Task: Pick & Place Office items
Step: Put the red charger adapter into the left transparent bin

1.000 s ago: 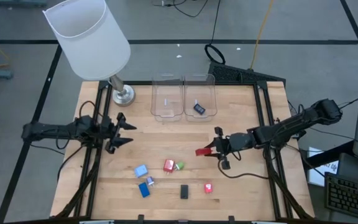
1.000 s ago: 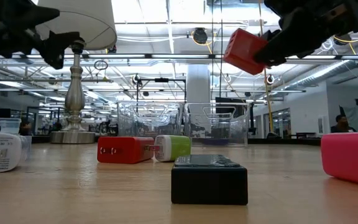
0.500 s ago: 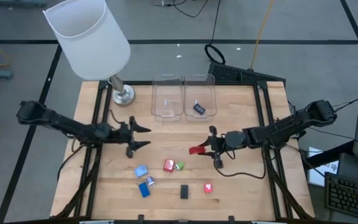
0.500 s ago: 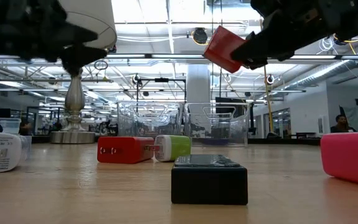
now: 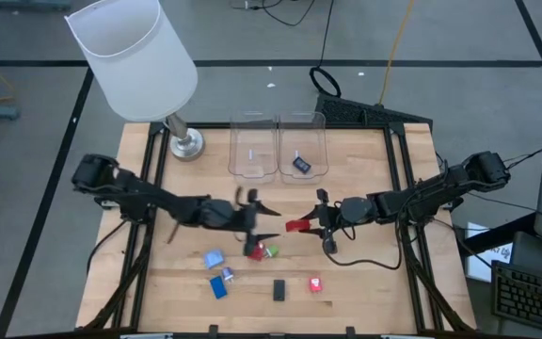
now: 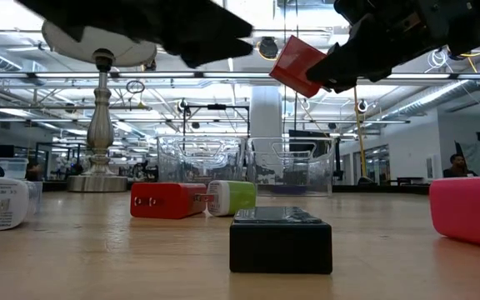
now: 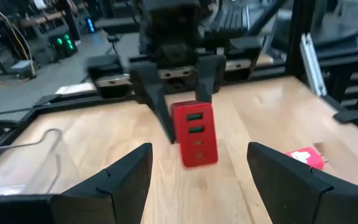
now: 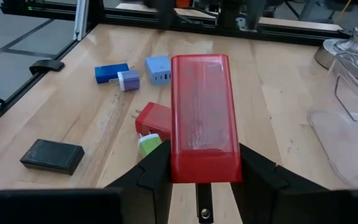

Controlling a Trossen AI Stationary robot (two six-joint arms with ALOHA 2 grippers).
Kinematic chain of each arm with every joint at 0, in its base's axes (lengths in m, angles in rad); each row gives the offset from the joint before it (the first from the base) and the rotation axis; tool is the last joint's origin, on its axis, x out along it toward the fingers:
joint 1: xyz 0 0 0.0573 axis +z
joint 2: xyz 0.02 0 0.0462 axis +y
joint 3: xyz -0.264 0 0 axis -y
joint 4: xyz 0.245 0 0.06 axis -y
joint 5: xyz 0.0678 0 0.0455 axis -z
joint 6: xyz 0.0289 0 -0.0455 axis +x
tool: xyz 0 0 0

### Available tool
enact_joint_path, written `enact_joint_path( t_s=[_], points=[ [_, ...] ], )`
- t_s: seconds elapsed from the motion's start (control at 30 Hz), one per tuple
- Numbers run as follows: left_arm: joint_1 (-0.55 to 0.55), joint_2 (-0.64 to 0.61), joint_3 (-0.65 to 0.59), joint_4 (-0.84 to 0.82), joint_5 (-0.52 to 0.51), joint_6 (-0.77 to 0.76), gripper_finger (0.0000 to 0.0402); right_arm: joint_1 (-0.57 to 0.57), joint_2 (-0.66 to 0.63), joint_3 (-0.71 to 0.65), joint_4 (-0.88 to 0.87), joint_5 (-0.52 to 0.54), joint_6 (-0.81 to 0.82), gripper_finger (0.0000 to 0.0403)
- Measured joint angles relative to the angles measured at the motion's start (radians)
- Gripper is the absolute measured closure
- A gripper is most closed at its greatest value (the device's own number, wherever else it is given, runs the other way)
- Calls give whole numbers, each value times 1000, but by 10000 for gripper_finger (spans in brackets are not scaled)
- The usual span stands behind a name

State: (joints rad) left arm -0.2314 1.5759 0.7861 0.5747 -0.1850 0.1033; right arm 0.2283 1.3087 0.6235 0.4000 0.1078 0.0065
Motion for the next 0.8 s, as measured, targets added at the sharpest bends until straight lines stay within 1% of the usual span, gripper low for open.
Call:
enact_joint_path(
  t_s=[0.1, 0.2, 0.27, 0.33, 0.47, 0.63, 0.8],
  points=[
    [1, 64, 95, -74, 0, 0, 135, 0, 0, 0, 0, 0, 0, 280],
    [3, 103, 159, -142, 0, -1, 135, 0, 0, 0, 0, 0, 0, 280],
    [3, 121, 185, -147, -3, -2, 135, 0, 0, 0, 0, 0, 0, 280],
    [3, 131, 206, -144, -28, -3, 135, 0, 0, 0, 0, 0, 0, 280],
    [6, 140, 220, -146, -88, -13, 135, 0, 0, 0, 12, 0, 0, 280],
    [25, 153, 220, -147, -80, -61, 135, 5, 0, 0, 59, 0, -22, 280],
    [39, 160, 220, -141, -72, -97, 135, 8, 0, 0, 60, 7, -26, 280]
  ],
)
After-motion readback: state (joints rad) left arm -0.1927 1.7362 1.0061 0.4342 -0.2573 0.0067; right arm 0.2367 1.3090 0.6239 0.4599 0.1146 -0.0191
